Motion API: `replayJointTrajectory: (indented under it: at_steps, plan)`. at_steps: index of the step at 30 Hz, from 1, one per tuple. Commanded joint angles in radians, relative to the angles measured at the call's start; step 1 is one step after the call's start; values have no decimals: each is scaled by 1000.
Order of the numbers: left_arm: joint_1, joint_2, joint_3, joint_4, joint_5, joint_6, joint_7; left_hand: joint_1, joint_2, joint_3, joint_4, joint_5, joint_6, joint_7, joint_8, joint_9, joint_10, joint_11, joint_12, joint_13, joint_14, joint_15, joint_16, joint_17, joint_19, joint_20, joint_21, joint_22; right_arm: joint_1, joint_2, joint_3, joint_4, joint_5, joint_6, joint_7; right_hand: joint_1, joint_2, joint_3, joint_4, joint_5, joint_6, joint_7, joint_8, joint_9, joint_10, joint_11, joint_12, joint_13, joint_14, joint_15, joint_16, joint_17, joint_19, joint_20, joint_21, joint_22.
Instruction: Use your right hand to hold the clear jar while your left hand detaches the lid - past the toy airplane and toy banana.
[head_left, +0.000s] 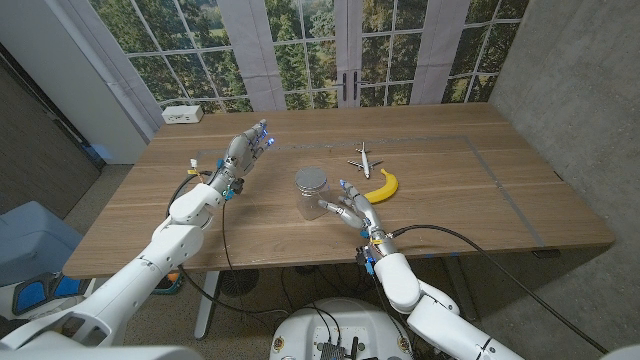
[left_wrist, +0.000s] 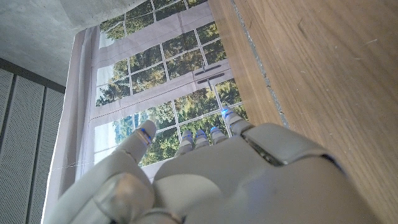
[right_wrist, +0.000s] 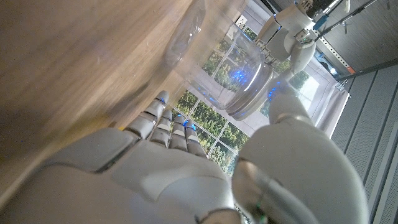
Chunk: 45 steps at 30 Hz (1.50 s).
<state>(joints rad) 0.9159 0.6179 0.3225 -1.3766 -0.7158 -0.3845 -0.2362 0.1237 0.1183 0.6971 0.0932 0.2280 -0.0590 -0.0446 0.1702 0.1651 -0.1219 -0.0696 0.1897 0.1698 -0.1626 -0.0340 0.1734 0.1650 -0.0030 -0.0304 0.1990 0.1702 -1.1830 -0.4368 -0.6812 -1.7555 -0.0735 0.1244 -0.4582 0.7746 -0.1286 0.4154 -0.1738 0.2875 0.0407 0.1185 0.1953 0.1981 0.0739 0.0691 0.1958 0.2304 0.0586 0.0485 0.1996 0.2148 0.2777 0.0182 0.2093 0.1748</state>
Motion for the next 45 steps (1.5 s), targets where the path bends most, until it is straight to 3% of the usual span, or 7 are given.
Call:
replayJointTrajectory:
  at_steps: [1, 3, 6, 14, 23, 36, 45]
  plan:
    - [4, 18, -6, -15, -4, 18, -3, -9, 70, 0, 0, 9, -5, 2, 7, 4, -6, 6, -1, 4, -7, -56, 4, 5, 2, -97, -4, 2, 26, 25, -37, 5, -43, -96, -35, 57, 25, 26, -1, 8, -22, 25, -1, 5, -21, 3, -1, 7, -18, 2, -1, 6, -17, 7, -8, 3]
    - [-1, 19, -5, -12, -3, 21, -7, -10, 70, 1, 1, 9, -5, 2, 7, 4, -6, 6, -1, 4, -7, -56, 4, 5, 2, -97, -4, 2, 28, 32, -44, 9, -60, -103, -57, 70, 20, 25, -1, 6, -35, 28, -2, 5, -30, 8, -1, 9, -29, 7, -2, 7, -30, 12, -12, 3]
    - [-10, 20, -3, -7, -4, 27, -14, -11, 70, 1, 1, 9, -6, 3, 7, 4, -6, 4, -1, 4, -6, -56, 4, 5, 2, -97, -4, 2, 29, 45, -51, 14, -68, -115, -79, 20, -32, -31, 26, 12, -45, 4, 2, 6, -47, -14, 3, 13, -57, -15, -1, 13, -73, -7, -22, 5]
    - [-36, 22, 1, 9, -7, 38, -37, -13, 68, 1, 4, 10, -7, 3, 7, 4, -7, 4, -1, 4, -7, -56, 4, 5, 2, -97, -4, 2, 43, 60, -67, 6, -75, -164, -92, -21, -40, -94, 45, 12, -78, -2, 0, 7, -82, -18, 5, 22, -99, -8, 3, 27, -140, 6, -24, 8]
    - [-57, 26, 2, 18, -13, 52, -56, -17, 67, 2, 7, 11, -8, 4, 7, 4, -7, 5, -1, 4, -7, -55, 4, 6, 3, -98, -4, 2, 78, 78, -94, 13, -90, -221, -96, 3, -7, -108, 44, 33, -124, 38, -3, 8, -121, 19, 5, 29, -141, 38, 5, 37, -186, 62, -23, 8]
    - [-89, 36, 11, 26, -28, 99, -92, -21, 65, 3, 10, 13, -10, 7, 7, 4, -9, 9, -1, 4, -7, -53, 4, 6, 4, -99, -4, 2, 121, 86, -130, 34, -75, -261, -56, 20, -3, -142, 45, 49, -208, 4, -7, 11, -195, -10, 2, 43, -210, 31, 4, 54, -272, 60, -28, 8]
    - [-97, 33, 13, 21, -34, 110, -101, -24, 65, 4, 13, 14, -12, 10, 6, 5, -12, 12, -2, 4, -9, -52, 3, 5, 5, -99, -4, 2, 137, 102, -142, 11, -67, -366, -55, 20, 20, -175, 61, 58, -330, -2, -14, 13, -295, 25, 0, 63, -294, 57, 7, 81, -393, 161, -29, 9]
